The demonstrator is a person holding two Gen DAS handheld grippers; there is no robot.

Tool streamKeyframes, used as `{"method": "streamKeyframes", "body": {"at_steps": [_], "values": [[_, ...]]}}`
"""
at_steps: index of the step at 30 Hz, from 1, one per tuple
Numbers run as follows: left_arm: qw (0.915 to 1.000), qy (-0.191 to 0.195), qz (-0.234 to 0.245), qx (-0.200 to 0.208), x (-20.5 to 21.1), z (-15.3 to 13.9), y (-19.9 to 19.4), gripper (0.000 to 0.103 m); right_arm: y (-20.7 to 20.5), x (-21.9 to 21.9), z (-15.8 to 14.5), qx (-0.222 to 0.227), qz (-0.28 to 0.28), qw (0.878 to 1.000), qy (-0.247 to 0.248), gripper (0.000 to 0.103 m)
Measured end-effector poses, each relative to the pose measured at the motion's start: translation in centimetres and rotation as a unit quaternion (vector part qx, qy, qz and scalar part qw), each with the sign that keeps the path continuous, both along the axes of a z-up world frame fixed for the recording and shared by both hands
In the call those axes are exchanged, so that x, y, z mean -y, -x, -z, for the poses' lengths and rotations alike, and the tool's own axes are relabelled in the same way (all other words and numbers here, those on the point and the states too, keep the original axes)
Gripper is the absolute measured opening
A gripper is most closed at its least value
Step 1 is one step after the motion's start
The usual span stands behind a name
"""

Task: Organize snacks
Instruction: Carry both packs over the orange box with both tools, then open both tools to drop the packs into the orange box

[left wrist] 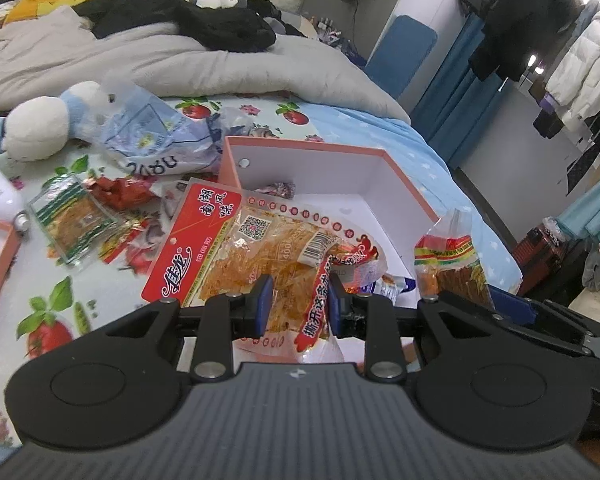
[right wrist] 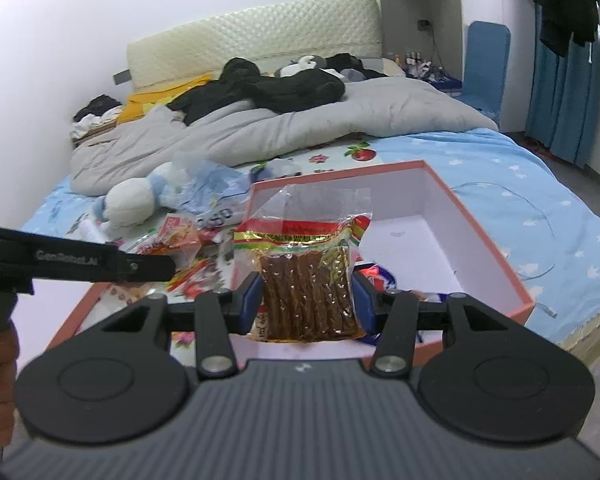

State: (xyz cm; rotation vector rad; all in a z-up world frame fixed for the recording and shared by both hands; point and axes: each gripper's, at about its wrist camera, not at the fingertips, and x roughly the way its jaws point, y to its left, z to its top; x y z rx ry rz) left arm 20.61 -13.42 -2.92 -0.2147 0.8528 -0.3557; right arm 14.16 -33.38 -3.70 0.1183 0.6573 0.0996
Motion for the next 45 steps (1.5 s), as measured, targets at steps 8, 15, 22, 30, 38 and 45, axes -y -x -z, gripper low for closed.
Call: {"method": "streamKeyframes", "body": {"at_steps": [8,15,22,30,38,45], "values": [[0.9996,-0.003,0.022,-0.015,4.7,1.3,-6.2,0.033,-4.4,3.3,1.5,-0.016,0.012,1.000,0.002,0.051],[0.9988,-0.018,0.038,-0.025,7.8,2.7,-11.1,0.033,-8.2,5.4,3.2,-0.032,0.028,0.999,-0.005,0.043],[0.9969,-0.034,0.050,-0.050,9.0,5.2,-14.1,0.042,-10.6,6.1,5.1,-0.048,0.032,0.998,-0.003,0.044],[0.9962,-0.041,0.063,-0.044,9.4,5.2,-14.2,0.063,-10.5,6.3,5.3,-0.048,0.038,0.998,-0.008,0.044],[0.9970,-0.040,0.066,-0.007,8.3,1.9,-10.9,0.063,-7.5,5.2,2.9,-0.024,0.038,0.999,-0.012,0.044],[0.9975,-0.036,0.056,0.025,5.6,-1.5,-5.4,0.063,-2.9,3.2,0.3,0.006,0.032,0.999,-0.023,0.044]]}}
